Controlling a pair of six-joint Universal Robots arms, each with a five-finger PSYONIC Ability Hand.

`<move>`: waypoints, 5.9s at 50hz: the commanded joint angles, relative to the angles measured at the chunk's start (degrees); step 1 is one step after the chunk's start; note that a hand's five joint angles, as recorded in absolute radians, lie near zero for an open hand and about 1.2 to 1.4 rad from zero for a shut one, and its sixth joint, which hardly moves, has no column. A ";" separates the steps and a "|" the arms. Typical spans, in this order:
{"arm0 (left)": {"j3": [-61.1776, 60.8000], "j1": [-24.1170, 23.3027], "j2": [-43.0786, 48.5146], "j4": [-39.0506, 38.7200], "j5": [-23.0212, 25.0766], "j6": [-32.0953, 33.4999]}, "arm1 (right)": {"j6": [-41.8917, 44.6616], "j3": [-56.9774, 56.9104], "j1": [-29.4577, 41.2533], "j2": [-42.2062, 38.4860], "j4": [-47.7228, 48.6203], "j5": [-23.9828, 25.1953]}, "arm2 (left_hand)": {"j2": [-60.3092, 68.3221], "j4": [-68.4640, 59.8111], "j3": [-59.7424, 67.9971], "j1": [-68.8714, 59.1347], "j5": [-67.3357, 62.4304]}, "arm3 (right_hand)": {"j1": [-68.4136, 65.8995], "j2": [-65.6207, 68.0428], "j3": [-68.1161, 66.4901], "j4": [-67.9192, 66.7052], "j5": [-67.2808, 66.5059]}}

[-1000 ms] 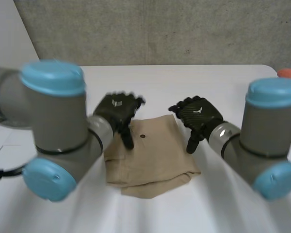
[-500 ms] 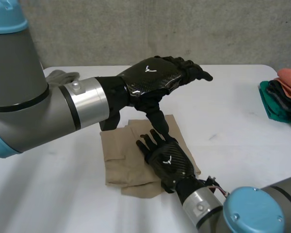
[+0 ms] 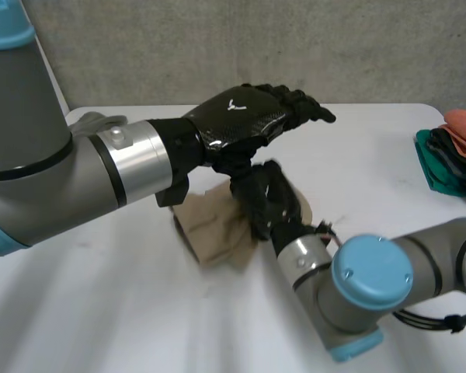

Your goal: Fold the laundry.

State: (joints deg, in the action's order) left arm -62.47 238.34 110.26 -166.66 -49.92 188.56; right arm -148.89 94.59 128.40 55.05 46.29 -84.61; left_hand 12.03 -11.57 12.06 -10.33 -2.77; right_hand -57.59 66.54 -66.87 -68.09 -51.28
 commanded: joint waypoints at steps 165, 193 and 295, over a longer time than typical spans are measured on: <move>-32.79 -4.99 -10.49 -25.56 -40.58 9.29 | -7.29 7.90 -26.36 27.48 -42.14 9.19 | 5.92 -6.37 5.88 -7.62 -5.17 | 47.59 -56.54 56.87 58.09 51.28; -48.28 12.76 -6.99 -26.43 -32.53 5.77 | -14.68 -16.37 -8.61 0.85 -56.23 5.60 | 2.07 -2.52 2.03 -3.76 -1.32 | -22.31 13.36 -13.04 -11.81 -18.63; -16.96 7.40 2.05 -26.08 -37.88 -16.92 | -8.80 -8.03 -9.49 23.18 -35.04 -4.34 | 67.97 -68.43 67.94 -69.67 -67.23 | -22.41 13.46 -13.13 -11.91 -18.72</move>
State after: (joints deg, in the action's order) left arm -65.99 245.98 108.84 -192.59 -87.80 169.13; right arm -160.30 82.69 119.34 82.19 12.95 -89.23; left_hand 68.49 -68.51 68.08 -65.34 -56.25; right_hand -64.46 67.52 -68.21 -68.63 -55.98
